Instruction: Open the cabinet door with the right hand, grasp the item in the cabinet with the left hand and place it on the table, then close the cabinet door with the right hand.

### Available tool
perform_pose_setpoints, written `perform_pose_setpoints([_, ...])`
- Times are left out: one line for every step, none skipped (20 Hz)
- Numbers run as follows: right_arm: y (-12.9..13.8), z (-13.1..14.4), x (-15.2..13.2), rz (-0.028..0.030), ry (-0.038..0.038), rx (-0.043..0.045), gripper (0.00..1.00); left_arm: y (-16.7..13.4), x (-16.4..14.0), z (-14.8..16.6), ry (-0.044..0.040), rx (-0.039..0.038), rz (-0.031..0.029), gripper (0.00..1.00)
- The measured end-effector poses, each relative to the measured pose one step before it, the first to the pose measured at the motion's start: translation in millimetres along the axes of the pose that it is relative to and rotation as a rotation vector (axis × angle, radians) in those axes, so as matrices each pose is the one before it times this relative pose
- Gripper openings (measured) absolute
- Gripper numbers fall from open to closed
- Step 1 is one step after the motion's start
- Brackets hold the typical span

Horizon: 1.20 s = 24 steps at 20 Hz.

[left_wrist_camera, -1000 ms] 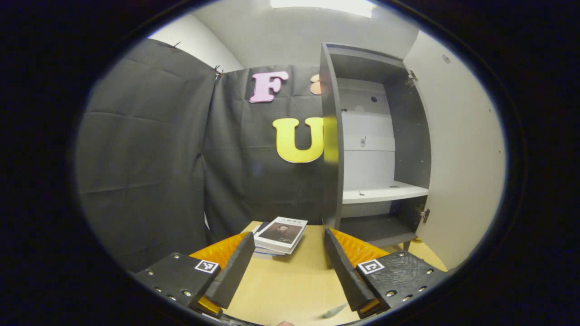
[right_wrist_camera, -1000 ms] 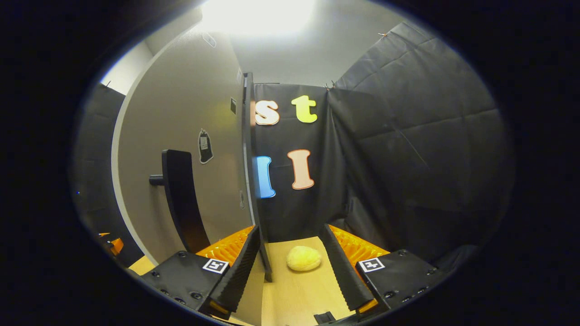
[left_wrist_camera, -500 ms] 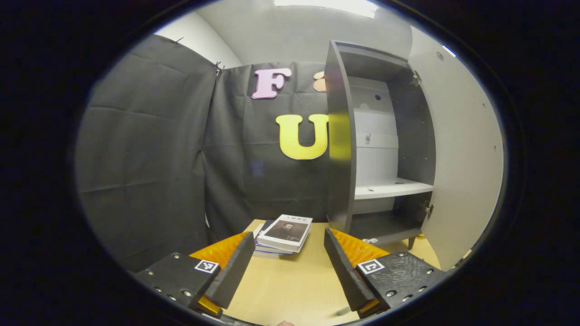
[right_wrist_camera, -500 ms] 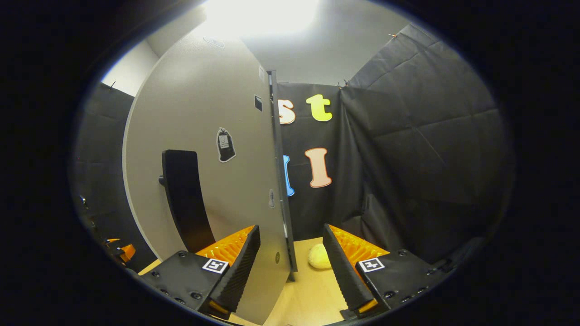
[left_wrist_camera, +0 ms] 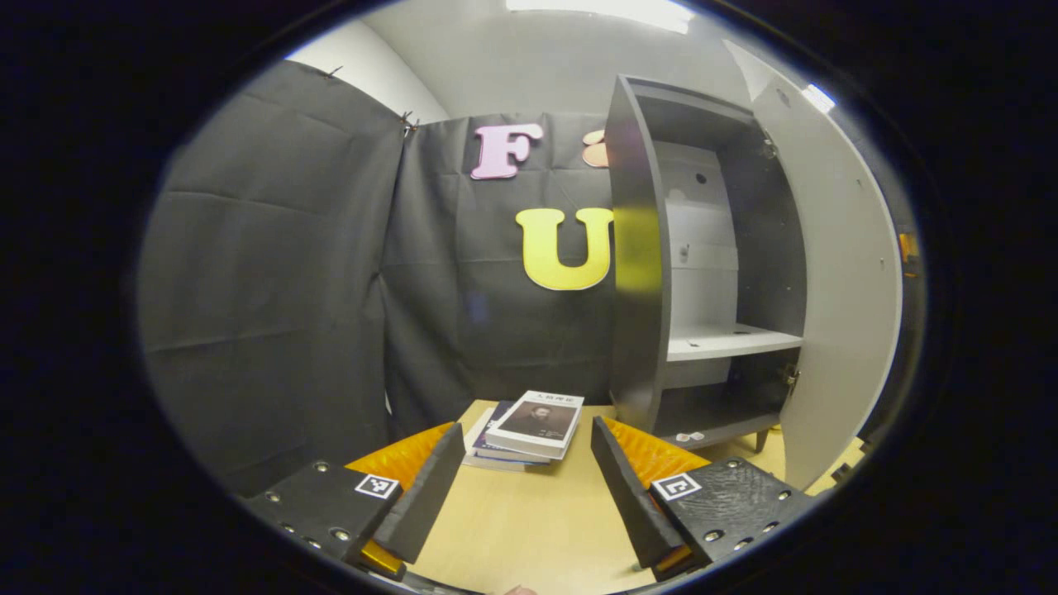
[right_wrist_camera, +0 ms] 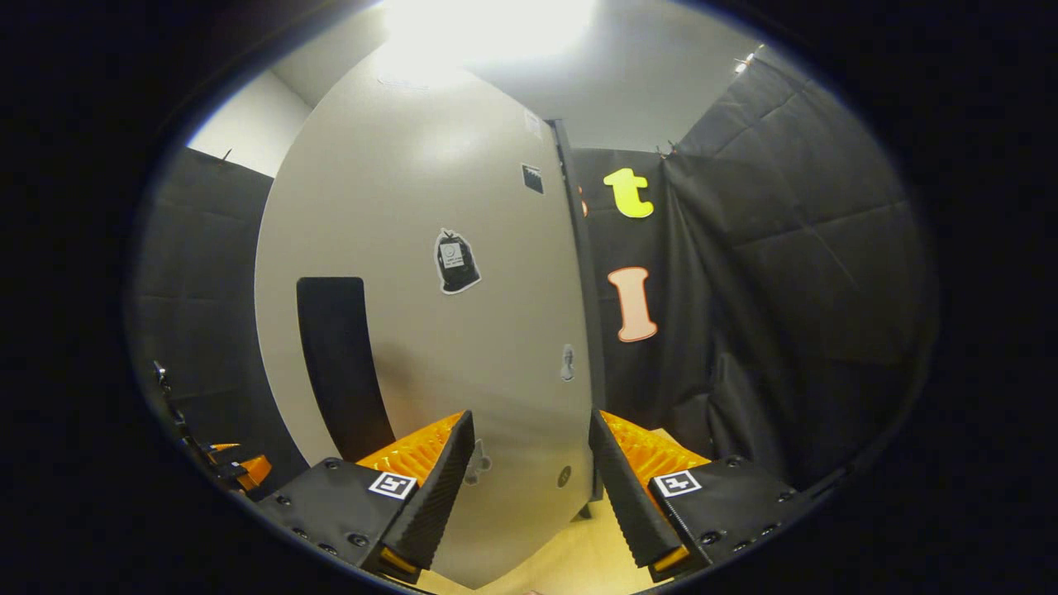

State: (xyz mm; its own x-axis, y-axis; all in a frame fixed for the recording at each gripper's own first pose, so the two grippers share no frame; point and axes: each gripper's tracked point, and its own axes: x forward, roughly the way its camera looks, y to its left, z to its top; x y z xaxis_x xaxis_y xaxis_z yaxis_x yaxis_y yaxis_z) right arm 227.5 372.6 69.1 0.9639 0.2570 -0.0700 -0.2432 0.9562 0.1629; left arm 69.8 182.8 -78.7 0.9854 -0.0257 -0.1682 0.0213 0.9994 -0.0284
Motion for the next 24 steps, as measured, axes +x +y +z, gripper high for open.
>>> perform_pose_setpoints([4.42,-0.74,5.79,0.01366,-0.00079,-0.00271,0.84,2.67,-0.24,-0.99,0.00257,0.00081,0.00485,0.92])
perform_pose_setpoints([6.87,-1.01,7.11,0.02504,0.00323,0.00025,0.9,3.21,-0.2,-2.49,0.00477,0.00084,0.00679,0.92])
perform_pose_setpoints([8.56,-0.95,6.92,0.02393,0.00324,0.0022,0.87,2.23,-0.96,-1.55,0.00348,-0.00069,0.00362,0.92])
perform_pose_setpoints([7.04,0.56,7.32,0.01944,0.0015,-0.00027,0.87,2.66,-1.47,-0.41,0.00139,-0.0008,0.005,0.92])
perform_pose_setpoints([6.78,-0.28,8.32,0.01934,0.00342,-0.0043,0.87,2.92,-1.37,-0.07,0.00067,0.00079,0.00455,0.92])
perform_pose_setpoints([5.9,-0.45,7.98,0.01431,0.00429,-0.00734,0.91,2.6,-1.69,-1.09,0.00007,0.00152,0.00654,0.92])
perform_pose_setpoints([4.51,-0.44,3.29,0.01292,-0.00019,-0.01012,0.92,2.53,-0.89,-0.53,0.00012,0.00018,0.00666,0.92])
perform_pose_setpoints([2.83,0.39,2.22,0.00707,-0.00388,-0.01175,0.89,2.2,-2.04,-1.02,0.00388,-0.00339,0.00748,0.92])
perform_pose_setpoints([2.44,-1.57,0.27,0.00395,-0.00074,-0.00914,0.93,0.81,-1.7,-1.05,0.00579,-0.00663,0.00513,0.92])
perform_pose_setpoints([1.34,-0.03,0.65,0.00693,-0.00067,-0.00144,0.94,0.11,-1.54,0.86,0.00296,-0.00599,0.00212,0.92])
perform_pose_setpoints([0.24,-0.48,-0.05,0.01149,0.00186,0.00555,0.93,-1.46,-1.12,3.04,-0.0049,-0.00219,-0.00027,0.92])
perform_pose_setpoints([-0.43,-0.41,-0.44,0.01077,0.00403,0.00888,0.95,-1.76,-0.77,3.86,-0.00627,0.00378,0.00307,0.93])
perform_pose_setpoints([1.43,-0.93,1.09,0.01117,0.00235,0.00845,0.93,-3.02,-0.73,3.92,-0.01027,0.00611,0.00247,0.92])
perform_pose_setpoints([1.38,-2.77,1.75,0.01073,0.00305,0.00523,0.93,-4.0,-0.34,4.6,-0.01043,0.00537,0.002,0.95])
perform_pose_setpoints([1.89,-1.9,-0.28,0.00746,0.00286,0.00257,0.93,-5.06,-0.01,2.8,-0.00735,0.00423,0.00124,0.92])
perform_pose_setpoints([-0.54,-0.92,-0.49,0.00538,0.00404,-0.00061,0.93,-5.48,0.86,3.64,-0.00506,0.00185,0.00082,0.92])
perform_pose_setpoints([-0.41,-1.17,-0.38,0.00636,0.00411,-0.00351,0.96,-7.16,-0.28,3.41,-0.00589,0.00023,-0.00165,0.95])
perform_pose_setpoints([-2.04,-0.76,-0.35,0.0006,0.00294,-0.00309,0.92,-6.31,0.12,4.14,-0.00606,0.00025,-0.00132,0.92])
perform_pose_setpoints([-3.12,-0.27,-3.14,-0.00084,0.00165,-0.00082,0.92,-4.53,0.05,4.17,-0.00632,0.0041,0.00069,0.92])
perform_pose_setpoints([-4.21,1.1,-4.17,0.00104,-0.00045,0.00051,0.92,-3.64,-0.8,5.57,-0.00737,0.00743,0.00516,0.92])
perform_pose_setpoints([-5.79,0.01,-5.57,-0.00336,-0.00023,0.00083,0.92,-3.58,-1.09,5.02,-0.00805,0.00606,0.00621,0.92])
perform_pose_setpoints([-5.61,1.03,-4.83,-0.00502,-0.00134,-0.00079,0.92,-5.14,-0.43,5.73,-0.00849,0.00212,0.00022,0.92])
perform_pose_setpoints([-6.51,0.34,-4.29,-0.00884,-0.00155,-0.00184,0.92,-5.83,0.05,3.94,-0.00663,0.00117,0.00022,0.92])
perform_pose_setpoints([-7.7,1.07,-3.52,-0.00977,-0.00114,-0.00331,0.92,-5.14,-0.11,5.37,-0.00646,0.00144,-0.00011,0.92])
